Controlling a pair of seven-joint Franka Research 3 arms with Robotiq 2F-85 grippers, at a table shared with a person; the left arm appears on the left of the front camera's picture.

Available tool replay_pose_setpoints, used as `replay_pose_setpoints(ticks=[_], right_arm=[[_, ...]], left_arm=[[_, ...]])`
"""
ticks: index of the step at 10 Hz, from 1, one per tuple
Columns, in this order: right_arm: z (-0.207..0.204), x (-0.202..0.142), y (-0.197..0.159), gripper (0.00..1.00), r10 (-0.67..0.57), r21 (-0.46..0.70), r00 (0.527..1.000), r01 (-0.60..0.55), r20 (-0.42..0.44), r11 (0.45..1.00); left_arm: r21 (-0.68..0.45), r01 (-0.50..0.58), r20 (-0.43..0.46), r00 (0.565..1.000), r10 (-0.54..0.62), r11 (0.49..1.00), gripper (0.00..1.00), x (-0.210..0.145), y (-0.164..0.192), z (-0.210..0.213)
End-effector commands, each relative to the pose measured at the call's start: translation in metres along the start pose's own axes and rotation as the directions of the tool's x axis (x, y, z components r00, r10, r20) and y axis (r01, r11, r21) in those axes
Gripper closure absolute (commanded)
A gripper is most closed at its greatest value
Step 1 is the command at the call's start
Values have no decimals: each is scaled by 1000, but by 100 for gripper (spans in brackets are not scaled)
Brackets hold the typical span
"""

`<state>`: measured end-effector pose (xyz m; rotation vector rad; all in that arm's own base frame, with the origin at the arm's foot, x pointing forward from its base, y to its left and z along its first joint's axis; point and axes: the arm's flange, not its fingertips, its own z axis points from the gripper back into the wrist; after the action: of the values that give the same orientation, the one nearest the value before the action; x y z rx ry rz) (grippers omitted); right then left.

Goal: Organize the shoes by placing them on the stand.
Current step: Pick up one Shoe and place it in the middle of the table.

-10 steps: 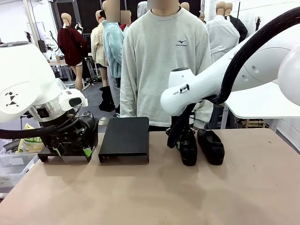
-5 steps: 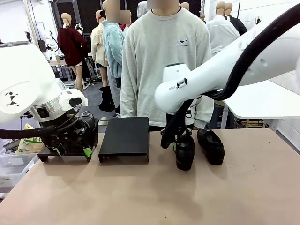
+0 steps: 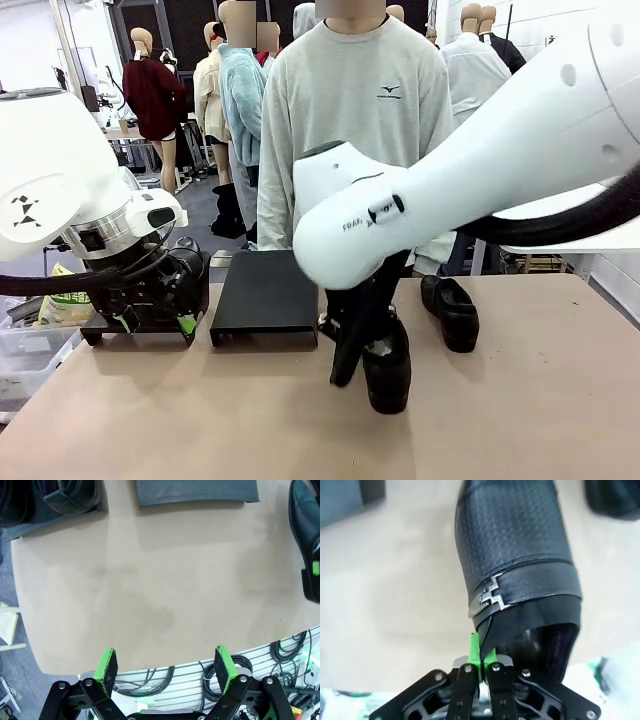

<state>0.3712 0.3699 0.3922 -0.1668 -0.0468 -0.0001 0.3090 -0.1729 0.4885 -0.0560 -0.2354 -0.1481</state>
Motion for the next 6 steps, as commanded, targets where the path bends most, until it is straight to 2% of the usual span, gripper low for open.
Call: replay_pose_setpoints(ticks=[1,4,6], right_arm=[[-9,-18,5,100,26,-12,999,-26,47,1000],[-23,-39,17,100,151,82,988,-149,-19,985],[-24,-40,19,100,193,145,981,-192,4,971]], left_arm=[[-11,-18,7,1000,18,1000,0,1,-1,-1],[-11,-18,7,1000,18,1000,0,1,-1,-1],[-11,-18,7,1000,18,1000,0,1,-1,-1]])
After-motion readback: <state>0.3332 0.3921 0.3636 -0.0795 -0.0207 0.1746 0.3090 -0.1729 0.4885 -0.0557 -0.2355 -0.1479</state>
